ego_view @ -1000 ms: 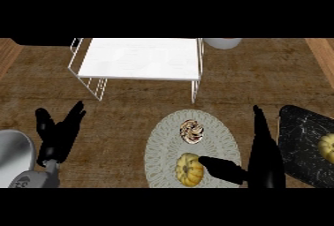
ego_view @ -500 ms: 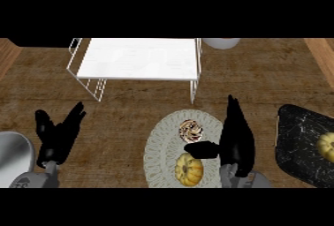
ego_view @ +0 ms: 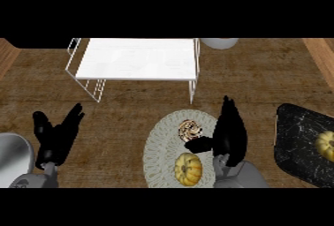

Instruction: Pick the cupcake from the placemat and place it in the tiered shelf

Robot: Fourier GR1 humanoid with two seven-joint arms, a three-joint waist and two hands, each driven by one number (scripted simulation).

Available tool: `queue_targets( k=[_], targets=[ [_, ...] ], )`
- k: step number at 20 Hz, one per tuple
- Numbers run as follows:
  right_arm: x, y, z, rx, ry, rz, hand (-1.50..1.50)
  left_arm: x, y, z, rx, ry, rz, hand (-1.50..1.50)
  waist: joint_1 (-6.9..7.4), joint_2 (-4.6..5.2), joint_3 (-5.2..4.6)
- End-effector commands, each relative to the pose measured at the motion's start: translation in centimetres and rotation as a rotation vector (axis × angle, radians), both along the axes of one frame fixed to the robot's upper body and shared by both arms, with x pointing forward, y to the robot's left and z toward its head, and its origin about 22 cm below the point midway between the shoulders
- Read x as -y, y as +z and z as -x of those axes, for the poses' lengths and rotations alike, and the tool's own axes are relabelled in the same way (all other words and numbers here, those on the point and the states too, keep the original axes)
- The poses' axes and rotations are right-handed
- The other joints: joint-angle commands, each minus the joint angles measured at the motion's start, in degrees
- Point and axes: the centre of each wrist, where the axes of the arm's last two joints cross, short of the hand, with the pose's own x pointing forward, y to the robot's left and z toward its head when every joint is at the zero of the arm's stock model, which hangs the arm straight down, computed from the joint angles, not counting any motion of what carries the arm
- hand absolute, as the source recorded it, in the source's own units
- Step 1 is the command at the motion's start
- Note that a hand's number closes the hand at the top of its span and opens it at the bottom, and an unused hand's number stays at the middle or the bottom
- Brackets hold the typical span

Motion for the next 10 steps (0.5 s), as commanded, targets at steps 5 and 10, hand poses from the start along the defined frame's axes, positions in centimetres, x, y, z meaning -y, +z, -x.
queue_targets(
  k=[5,10],
  targets=[
    [-1.1,-0.3,-0.7,-0.155,-0.170,-0.009,-1.50,-1.0,0.2,0.4,-0.022,-0.003,-0.004,0.00,-0.09,0.00,-0.29],
    [-1.5,-2.5,-2.2,-0.162,-0.214,0.042,-1.50,0.7,-0.3,-0.4,-0.023,-0.012,0.013,0.00,0.26,0.41,-0.24]
  ],
)
